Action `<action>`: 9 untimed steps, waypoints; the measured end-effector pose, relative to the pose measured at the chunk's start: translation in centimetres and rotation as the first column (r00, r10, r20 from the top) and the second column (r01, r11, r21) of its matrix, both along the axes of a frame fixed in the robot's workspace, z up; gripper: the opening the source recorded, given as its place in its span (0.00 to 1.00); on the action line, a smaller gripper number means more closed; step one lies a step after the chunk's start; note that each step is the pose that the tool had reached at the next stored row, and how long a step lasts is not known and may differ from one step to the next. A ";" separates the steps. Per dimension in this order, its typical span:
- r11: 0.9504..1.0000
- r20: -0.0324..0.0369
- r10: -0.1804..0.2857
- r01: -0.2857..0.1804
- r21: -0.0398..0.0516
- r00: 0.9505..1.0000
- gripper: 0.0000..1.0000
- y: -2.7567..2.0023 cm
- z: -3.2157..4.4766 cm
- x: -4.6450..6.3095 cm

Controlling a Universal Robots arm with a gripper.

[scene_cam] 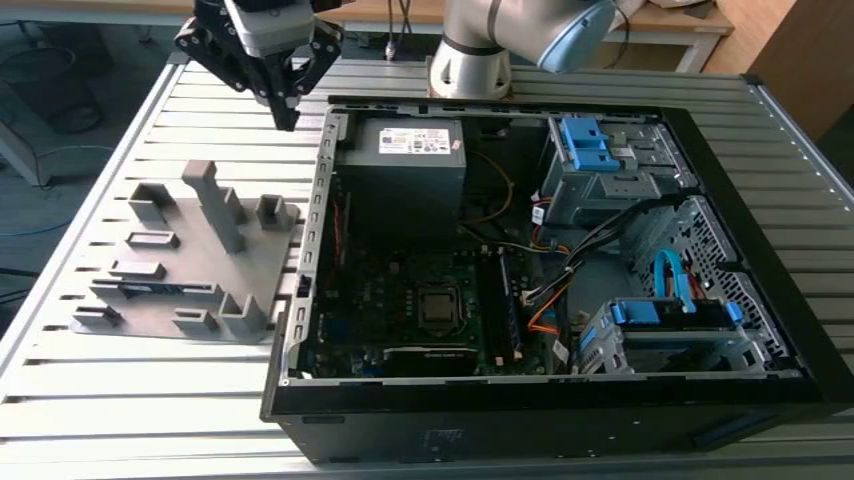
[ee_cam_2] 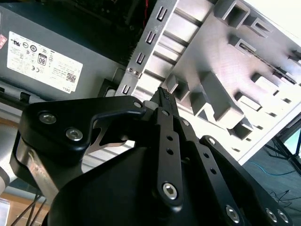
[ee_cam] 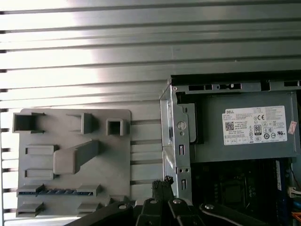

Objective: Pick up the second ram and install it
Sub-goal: 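Reach for the second ram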

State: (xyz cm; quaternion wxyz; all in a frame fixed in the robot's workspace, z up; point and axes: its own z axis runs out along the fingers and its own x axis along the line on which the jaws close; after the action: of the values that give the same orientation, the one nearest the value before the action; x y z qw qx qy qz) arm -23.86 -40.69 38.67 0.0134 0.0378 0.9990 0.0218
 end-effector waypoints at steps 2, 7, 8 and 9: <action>1.000 0.000 0.000 0.000 0.000 1.000 0.10 -0.25 0.00 -0.3; 1.000 0.000 0.000 0.000 0.000 1.000 0.10 -0.82 -0.03 -1.0; 1.000 0.000 0.000 0.000 0.000 1.000 0.10 -0.91 -0.03 -1.1; 1.000 0.000 0.000 0.000 0.000 1.000 0.10 -0.97 -0.04 -1.3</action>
State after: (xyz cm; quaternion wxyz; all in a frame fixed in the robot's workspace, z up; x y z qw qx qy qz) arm -25.17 -41.66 38.63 0.0133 0.0379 0.9990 0.0217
